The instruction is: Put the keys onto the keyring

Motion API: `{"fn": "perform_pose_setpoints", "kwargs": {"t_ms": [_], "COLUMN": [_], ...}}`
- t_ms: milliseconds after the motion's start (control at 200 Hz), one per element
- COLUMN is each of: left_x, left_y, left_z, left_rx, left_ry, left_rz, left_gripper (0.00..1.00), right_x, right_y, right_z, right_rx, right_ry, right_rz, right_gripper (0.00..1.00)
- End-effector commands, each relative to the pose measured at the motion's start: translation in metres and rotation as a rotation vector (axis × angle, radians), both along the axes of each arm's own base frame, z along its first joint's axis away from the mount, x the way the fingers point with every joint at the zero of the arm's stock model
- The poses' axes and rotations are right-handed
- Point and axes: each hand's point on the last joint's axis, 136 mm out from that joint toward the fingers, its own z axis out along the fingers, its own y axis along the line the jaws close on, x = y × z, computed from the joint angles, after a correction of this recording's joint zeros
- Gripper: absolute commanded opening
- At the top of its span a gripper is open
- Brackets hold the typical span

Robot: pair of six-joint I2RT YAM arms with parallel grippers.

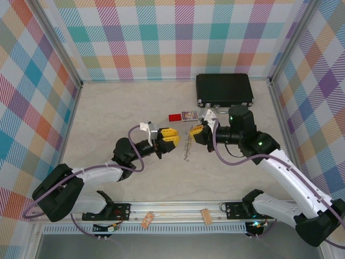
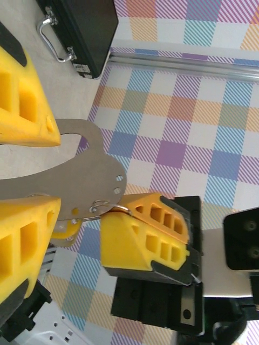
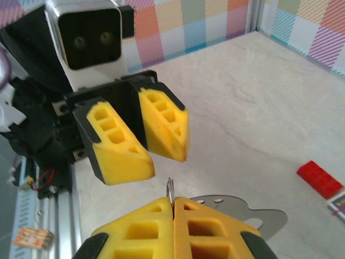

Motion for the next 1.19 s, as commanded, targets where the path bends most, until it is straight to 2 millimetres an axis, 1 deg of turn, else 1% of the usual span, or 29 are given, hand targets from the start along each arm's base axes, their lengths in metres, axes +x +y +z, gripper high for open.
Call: {"fn": "perform_pose_setpoints", "kwargs": {"t_ms": [0, 75, 155, 280, 340, 470, 635, 985, 1190], "left_x": [-0.009, -0.011, -0.012, -0.015, -0.017, -0.021, -0.026, -0.030, -0.032], "left_y": [0.002, 0.000, -0.001, -0.004, -0.005, -0.010, -0.019, -0.026, -0.028], "left_z": [0.003, 0.000, -0.003, -0.014, -0.020, -0.034, -0.045, -0.044, -0.038], "left_rx": [0.045, 0.085, 0.130, 0.208, 0.237, 0.301, 0.343, 0.329, 0.304], "left_ry": [-0.063, -0.069, -0.078, -0.077, -0.077, -0.060, -0.053, -0.051, -0.055], "left_rz": [-0.023, -0.031, -0.039, -0.068, -0.080, -0.126, -0.169, -0.200, -0.216], "left_gripper": [0.29, 0.29, 0.29, 0.29, 0.29, 0.27, 0.27, 0.24, 0.22], "right_x": [-0.003, -0.004, -0.010, -0.016, -0.016, -0.018, -0.022, -0.029, -0.030], "right_y": [-0.007, -0.006, -0.002, 0.005, 0.006, 0.010, 0.012, 0.020, 0.023], "right_z": [-0.017, -0.030, -0.044, -0.058, -0.063, -0.061, -0.058, -0.060, -0.062], "right_rx": [-0.159, -0.241, -0.317, -0.386, -0.422, -0.432, -0.414, -0.378, -0.376], "right_ry": [-0.052, -0.082, -0.108, -0.115, -0.121, -0.124, -0.129, -0.096, -0.085], "right_rz": [0.038, 0.063, 0.116, 0.180, 0.191, 0.221, 0.242, 0.279, 0.289], "right_gripper": [0.00, 0.00, 0.00, 0.00, 0.00, 0.00, 0.00, 0.00, 0.00]}}
